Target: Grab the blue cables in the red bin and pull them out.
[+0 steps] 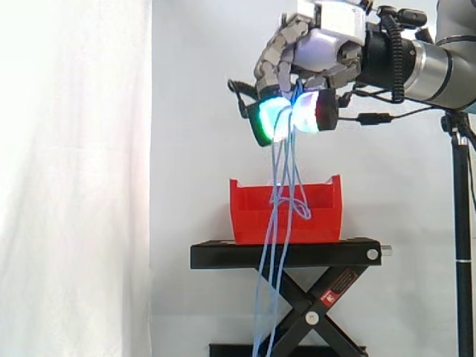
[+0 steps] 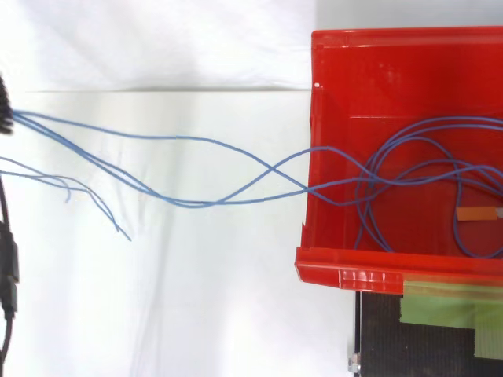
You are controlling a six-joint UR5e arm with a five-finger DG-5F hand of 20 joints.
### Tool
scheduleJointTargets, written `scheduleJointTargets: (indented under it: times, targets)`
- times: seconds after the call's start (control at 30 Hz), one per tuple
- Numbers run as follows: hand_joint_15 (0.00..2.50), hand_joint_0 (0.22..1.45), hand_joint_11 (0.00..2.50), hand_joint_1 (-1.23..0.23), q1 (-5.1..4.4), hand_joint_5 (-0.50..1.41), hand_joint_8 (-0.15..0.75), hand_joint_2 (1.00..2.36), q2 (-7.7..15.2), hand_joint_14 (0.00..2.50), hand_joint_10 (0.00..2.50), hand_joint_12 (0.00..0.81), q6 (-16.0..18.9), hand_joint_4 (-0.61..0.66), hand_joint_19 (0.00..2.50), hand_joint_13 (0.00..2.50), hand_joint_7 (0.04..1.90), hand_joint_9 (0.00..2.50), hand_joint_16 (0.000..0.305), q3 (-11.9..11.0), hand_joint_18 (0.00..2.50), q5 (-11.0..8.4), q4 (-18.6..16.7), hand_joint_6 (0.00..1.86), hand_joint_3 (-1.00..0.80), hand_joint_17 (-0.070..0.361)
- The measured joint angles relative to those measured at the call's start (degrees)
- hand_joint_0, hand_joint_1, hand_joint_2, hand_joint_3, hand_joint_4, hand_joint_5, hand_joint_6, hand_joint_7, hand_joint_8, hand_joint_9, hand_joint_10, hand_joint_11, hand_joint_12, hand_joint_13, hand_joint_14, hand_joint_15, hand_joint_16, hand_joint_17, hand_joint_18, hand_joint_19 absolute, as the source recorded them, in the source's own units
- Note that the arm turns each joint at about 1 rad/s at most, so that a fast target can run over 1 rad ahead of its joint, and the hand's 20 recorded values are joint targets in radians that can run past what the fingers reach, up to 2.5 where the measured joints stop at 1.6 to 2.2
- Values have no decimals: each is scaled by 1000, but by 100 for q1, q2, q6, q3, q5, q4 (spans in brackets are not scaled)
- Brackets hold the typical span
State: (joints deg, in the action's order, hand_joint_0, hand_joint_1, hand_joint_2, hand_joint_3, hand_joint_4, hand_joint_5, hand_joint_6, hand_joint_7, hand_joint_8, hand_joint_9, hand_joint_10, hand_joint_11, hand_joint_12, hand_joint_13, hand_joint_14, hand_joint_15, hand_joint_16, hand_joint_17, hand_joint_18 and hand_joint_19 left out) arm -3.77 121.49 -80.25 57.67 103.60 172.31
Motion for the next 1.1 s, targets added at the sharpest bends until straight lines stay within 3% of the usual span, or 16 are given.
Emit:
scheduleJointTargets:
  times: [0.17, 0.57, 0.77, 0.87, 1.1]
  targets:
    - [1678, 876, 2097, -832, -33, 882, 98, 1000, -1, 992, 48, 247, 776, -123, 1077, 1457, 776, 1523, 43, 0, 1092, -694, 644, 663, -1000, 96]
    - [1711, 875, 2113, -832, -170, 881, 91, 1000, 5, 926, 26, 249, 2631, -126, 1070, 1464, 775, 1526, 43, 5, 1081, -1709, 2073, 663, -1000, 97]
    - [1701, 873, 2111, -833, -237, 883, 92, 1000, 4, 903, 22, 247, 3518, -124, 1071, 1468, 777, 1525, 43, 60, 1078, -1926, 2931, 661, -1000, 97]
    - [1713, 873, 2112, -832, -266, 883, 99, 1000, 4, 889, 19, 248, 3978, -124, 1071, 1469, 776, 1526, 43, 142, 1076, -1966, 3199, 661, -1000, 97]
    - [1717, 876, 2124, -894, -298, 816, 113, 1000, 5, 860, 39, 250, 5083, -94, 1073, 1471, 740, 1507, 44, 206, 1070, -1970, 3308, 736, -1000, 99]
